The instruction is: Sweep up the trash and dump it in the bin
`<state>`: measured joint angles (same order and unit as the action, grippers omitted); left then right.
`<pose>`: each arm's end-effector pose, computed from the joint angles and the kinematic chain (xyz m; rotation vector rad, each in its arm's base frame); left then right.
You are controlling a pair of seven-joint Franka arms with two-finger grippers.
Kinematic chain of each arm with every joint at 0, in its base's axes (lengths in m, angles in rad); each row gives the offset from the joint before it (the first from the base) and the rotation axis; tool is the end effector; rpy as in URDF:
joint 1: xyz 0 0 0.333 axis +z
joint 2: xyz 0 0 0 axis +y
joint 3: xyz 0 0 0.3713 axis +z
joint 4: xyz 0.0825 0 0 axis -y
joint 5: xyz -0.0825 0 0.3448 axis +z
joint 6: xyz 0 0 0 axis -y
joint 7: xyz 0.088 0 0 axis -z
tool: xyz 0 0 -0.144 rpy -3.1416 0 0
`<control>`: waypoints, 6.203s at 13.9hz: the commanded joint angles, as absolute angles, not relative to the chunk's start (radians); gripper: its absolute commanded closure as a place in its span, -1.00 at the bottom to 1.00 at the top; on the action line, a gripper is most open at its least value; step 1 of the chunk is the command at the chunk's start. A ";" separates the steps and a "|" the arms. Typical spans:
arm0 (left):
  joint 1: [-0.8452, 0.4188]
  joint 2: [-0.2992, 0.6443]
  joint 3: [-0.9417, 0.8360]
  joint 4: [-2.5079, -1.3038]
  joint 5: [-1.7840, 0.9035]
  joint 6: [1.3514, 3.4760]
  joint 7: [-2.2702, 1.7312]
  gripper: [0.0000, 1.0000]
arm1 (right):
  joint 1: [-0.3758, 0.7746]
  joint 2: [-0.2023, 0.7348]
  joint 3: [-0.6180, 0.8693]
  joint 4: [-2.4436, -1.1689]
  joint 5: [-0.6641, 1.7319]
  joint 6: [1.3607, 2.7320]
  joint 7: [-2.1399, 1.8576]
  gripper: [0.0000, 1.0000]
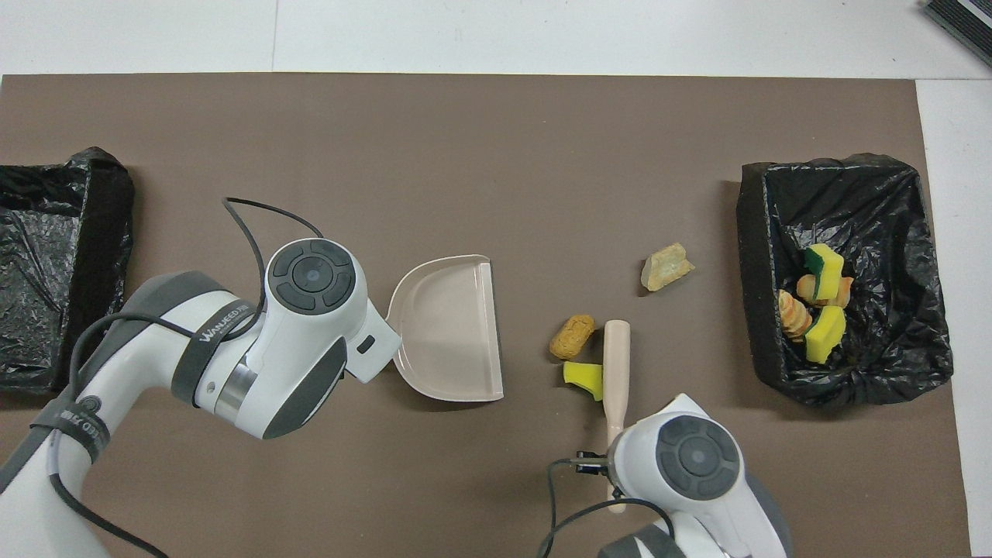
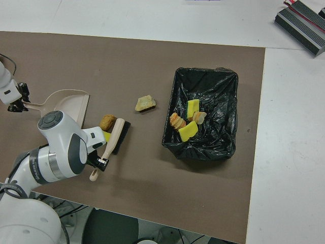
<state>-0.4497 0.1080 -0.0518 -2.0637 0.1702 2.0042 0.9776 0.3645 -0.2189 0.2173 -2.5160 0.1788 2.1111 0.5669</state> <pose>0.4609 -0.2339 0.4108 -2.1486 2.1337 0.2973 0.3041 0.2174 0.3866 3.1006 -0.1571 -0.3281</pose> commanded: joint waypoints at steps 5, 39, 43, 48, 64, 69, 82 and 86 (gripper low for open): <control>-0.471 0.043 -0.043 -2.186 0.190 2.114 0.965 1.00 | 0.523 0.063 0.218 -2.166 0.236 2.111 0.652 1.00; -0.446 -0.003 -0.043 -2.204 0.135 2.046 0.776 1.00 | 0.228 0.224 0.212 -1.990 0.009 1.956 0.511 1.00; -0.454 -0.012 -0.044 -2.227 0.135 2.068 0.752 1.00 | 0.325 0.209 0.216 -1.988 0.193 1.957 0.563 1.00; -0.449 0.029 -0.043 -2.241 0.135 2.192 0.785 1.00 | 0.432 0.173 0.218 -2.011 0.291 1.957 0.617 1.00; -0.178 0.110 -0.043 -2.011 -0.035 2.108 1.181 1.00 | 0.543 0.054 0.219 -2.005 0.325 1.957 0.656 1.00; -0.029 0.127 -0.043 -1.867 -0.086 1.956 1.360 1.00 | 0.718 0.073 0.219 -2.077 0.244 2.104 0.879 1.00; 0.367 0.256 -0.035 -1.526 -0.016 1.750 1.908 1.00 | 0.804 0.198 0.219 -2.094 0.183 2.206 0.928 1.00; 0.500 0.281 -0.032 -1.499 0.060 1.788 2.136 1.00 | 0.787 0.221 0.213 -2.057 0.170 2.210 0.933 0.40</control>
